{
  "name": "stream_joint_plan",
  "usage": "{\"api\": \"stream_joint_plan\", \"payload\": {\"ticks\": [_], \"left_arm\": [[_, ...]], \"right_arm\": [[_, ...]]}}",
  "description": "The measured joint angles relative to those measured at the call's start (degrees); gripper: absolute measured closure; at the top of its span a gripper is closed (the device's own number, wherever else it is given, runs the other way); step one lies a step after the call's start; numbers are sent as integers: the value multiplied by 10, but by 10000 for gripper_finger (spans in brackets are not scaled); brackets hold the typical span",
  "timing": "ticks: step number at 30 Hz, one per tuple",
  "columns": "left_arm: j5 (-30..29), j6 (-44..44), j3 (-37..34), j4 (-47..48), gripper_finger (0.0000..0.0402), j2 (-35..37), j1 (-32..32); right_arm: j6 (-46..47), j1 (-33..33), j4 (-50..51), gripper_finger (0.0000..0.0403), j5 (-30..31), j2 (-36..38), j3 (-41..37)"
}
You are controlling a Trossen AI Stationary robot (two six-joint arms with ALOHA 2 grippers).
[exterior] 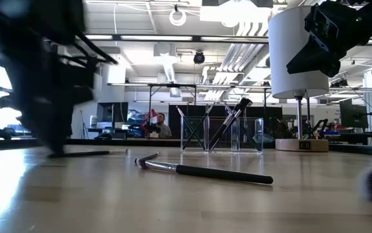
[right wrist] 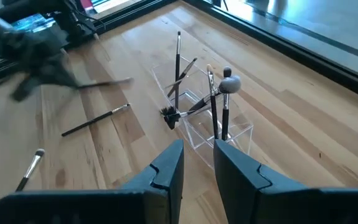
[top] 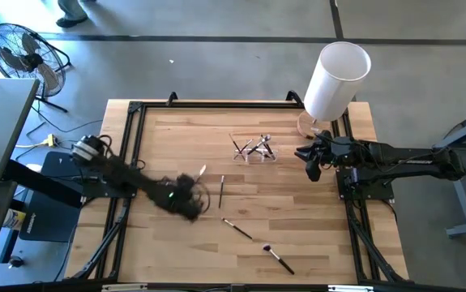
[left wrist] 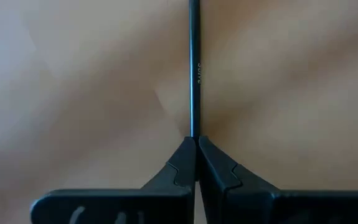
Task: Put items in baskets/containers
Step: Put the eyeshadow brush into the middle section of the transparent organizer
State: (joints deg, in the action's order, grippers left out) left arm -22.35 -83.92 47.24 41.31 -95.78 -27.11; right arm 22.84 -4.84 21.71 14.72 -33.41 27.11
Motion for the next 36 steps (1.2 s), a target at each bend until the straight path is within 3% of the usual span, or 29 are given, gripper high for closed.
{"api": "stream_joint_plan", "payload": {"ticks": [6,13,23,31,36], "left_arm": [[43,-23,1,-39,401,19,-81],[77,-23,17,-45,398,22,-82],[88,-4,26,-32,300,47,-63],[18,76,28,17,260,103,45],[74,218,27,-40,259,104,159]], "right_arm": [[-10,0,-1,321,-1,0,0],[-10,0,-1,321,-7,0,0],[-9,0,-1,321,-14,0,0],[-4,0,-1,321,-14,0,0],[-4,0,-2,321,-10,0,0]]}}
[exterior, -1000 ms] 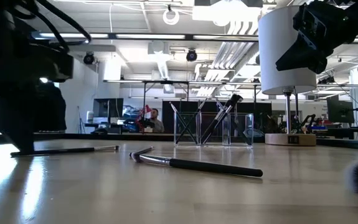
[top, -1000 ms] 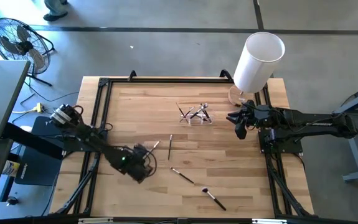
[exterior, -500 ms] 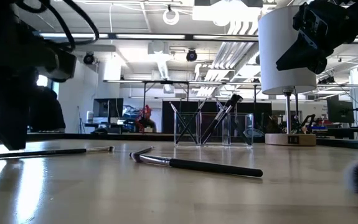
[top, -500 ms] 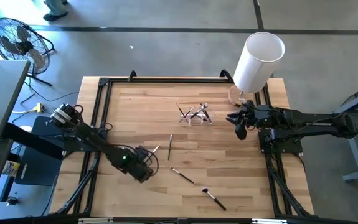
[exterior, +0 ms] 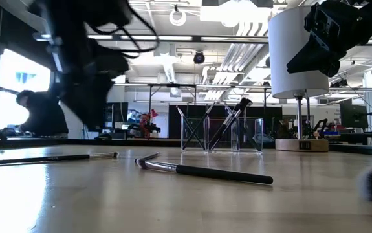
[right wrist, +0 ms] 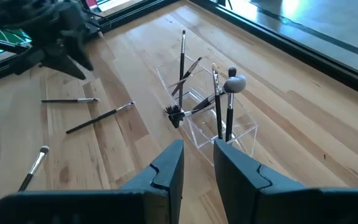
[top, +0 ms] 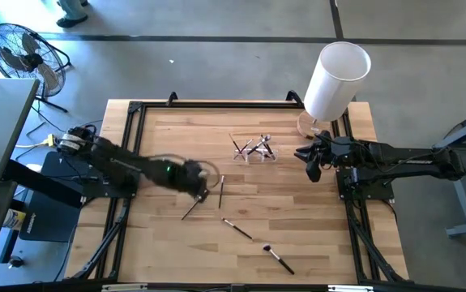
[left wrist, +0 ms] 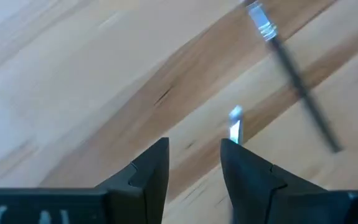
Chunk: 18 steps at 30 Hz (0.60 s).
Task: Put items in baskets/containers
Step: Put the eyeshadow brush into the middle section of the transparent organizer
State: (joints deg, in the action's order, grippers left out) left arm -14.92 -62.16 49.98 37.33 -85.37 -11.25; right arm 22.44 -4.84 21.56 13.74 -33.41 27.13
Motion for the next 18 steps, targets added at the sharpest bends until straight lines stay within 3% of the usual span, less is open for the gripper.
{"api": "stream_joint_plan", "payload": {"ticks": [4,8,18], "left_arm": [[69,100,0,-107,259,-16,66],[98,141,1,-127,259,-21,97],[165,171,0,-133,259,-71,87]], "right_arm": [[7,0,0,321,0,0,0],[11,0,0,321,0,0,0],[11,0,1,321,0,0,0]]}}
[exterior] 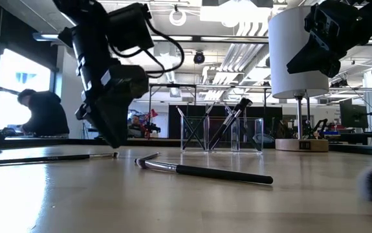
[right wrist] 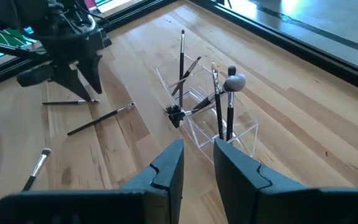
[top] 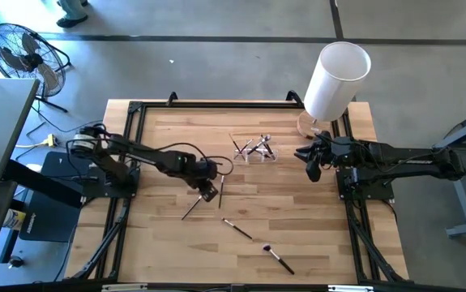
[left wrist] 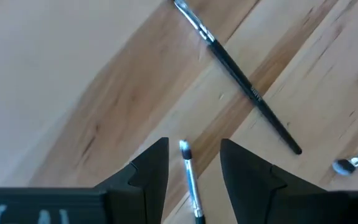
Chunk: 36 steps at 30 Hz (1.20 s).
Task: Put items in baskets/containers
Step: Put the eyeshadow brush into the middle section of the transparent organizer
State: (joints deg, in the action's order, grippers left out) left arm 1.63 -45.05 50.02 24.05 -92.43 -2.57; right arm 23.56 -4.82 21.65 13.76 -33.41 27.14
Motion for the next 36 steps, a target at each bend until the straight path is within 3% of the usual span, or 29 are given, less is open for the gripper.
{"api": "stream_joint_plan", "payload": {"ticks": [7,10,20,27,36], "left_arm": [[1,-17,2,1,261,-30,-16],[-25,-34,3,3,275,-38,-21],[-62,-73,2,6,393,-48,-20],[-80,-119,-1,-1,399,-28,-20],[-186,-98,0,-62,401,68,-14]], "right_arm": [[-11,0,0,321,0,0,0],[-11,0,0,321,-1,0,0],[-11,0,0,321,-4,0,0],[-14,0,0,321,-4,0,0],[-15,0,0,321,-5,0,0]]}}
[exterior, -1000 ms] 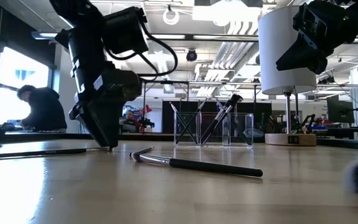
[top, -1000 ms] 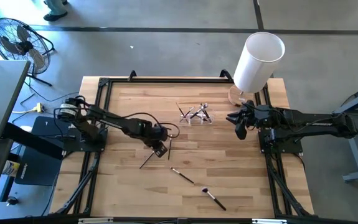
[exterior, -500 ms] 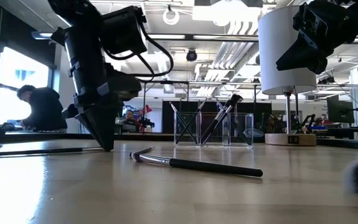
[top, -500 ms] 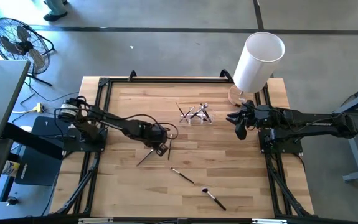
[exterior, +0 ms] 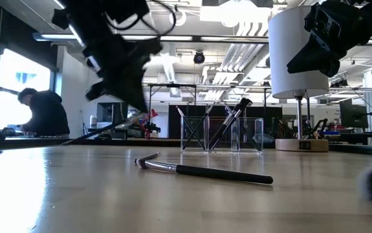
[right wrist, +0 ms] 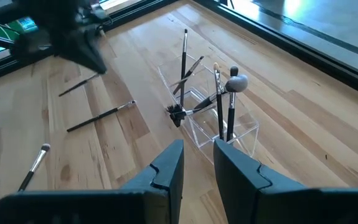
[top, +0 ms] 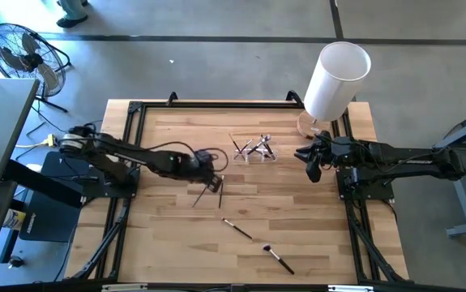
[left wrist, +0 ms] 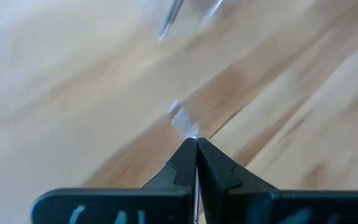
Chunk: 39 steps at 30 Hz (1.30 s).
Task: Put items in baskets/containers
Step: Put the eyeshadow brush into the middle section of the transparent organizer
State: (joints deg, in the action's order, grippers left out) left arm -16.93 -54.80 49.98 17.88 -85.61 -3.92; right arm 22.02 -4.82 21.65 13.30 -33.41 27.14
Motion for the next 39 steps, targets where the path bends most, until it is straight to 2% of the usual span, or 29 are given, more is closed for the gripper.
{"api": "stream_joint_plan", "payload": {"ticks": [5,12,15,18,23,29,33,39], "left_arm": [[-19,72,9,-127,401,39,44],[-2,255,71,-291,401,39,123],[22,342,100,-346,401,19,152],[65,393,135,-405,401,-10,179],[152,412,190,-451,401,-84,211],[210,402,235,-451,401,-169,215],[230,371,235,-443,401,-199,215],[246,379,235,-450,400,-225,214]], "right_arm": [[0,0,0,321,0,0,0],[0,0,-1,321,2,0,0],[0,0,-2,321,4,0,0],[0,0,-3,321,16,0,0],[0,0,-9,321,30,0,0],[23,0,-17,321,31,0,0],[34,0,-18,321,28,0,0],[34,0,-18,321,28,0,0]]}}
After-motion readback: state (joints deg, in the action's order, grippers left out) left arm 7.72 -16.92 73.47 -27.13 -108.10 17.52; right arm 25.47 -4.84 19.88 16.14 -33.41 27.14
